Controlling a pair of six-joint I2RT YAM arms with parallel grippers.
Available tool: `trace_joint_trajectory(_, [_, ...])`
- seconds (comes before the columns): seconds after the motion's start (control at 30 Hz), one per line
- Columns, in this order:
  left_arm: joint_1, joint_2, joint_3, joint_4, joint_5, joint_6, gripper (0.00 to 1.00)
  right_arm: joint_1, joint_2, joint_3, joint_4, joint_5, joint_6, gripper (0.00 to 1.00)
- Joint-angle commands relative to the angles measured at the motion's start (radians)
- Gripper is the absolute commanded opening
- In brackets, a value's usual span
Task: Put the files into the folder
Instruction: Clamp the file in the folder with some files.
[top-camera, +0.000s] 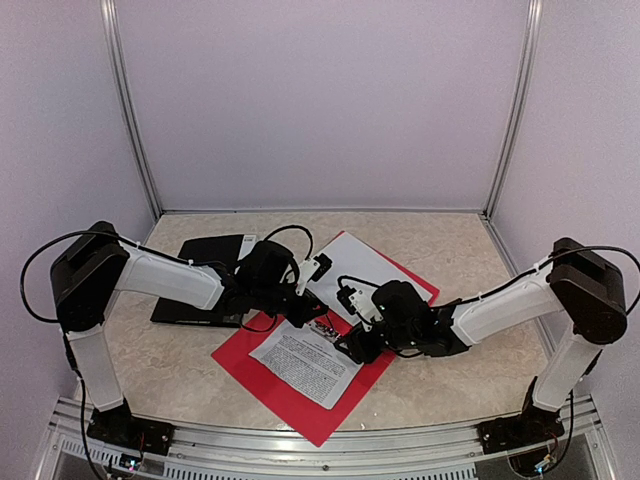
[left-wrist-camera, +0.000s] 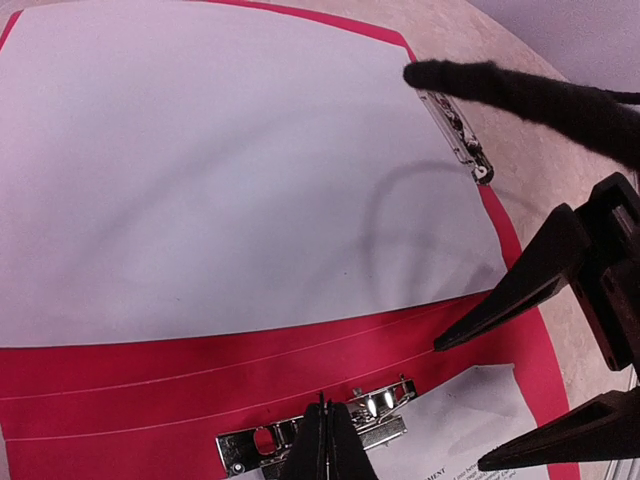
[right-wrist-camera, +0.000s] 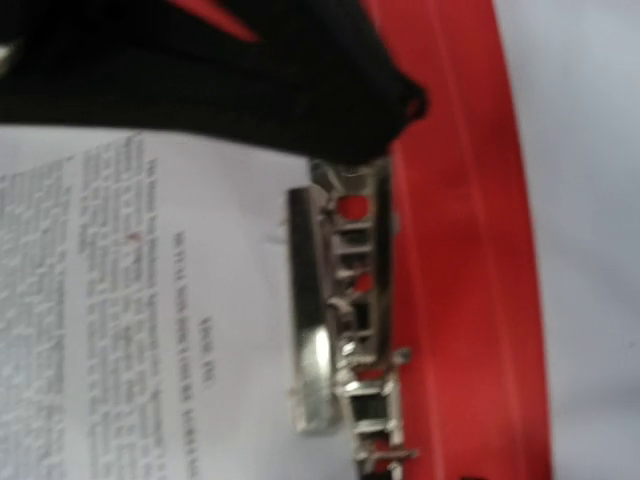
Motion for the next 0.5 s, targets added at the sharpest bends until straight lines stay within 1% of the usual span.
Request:
trace_joint_trajectory(0.0, [-0.003,0.028,-0.032,-0.058,0.004,-0.004,0.00,-0.020,0.051,0.002,0.076,0.026,-0.023,0.58])
trace_joint_trajectory(0.23, [-0.002,0.029,-0.033,-0.059,0.007,-0.006,0.00,-0.035,0.129,0.037,0.109,0.015,-0.050,0.57])
trace_joint_trajectory(0.47, [0.000,0.029,-0.032,-0.061,0.007,-0.006,0.00,-0.034,0.156,0.039,0.137,-0.037,-0.047,0.55])
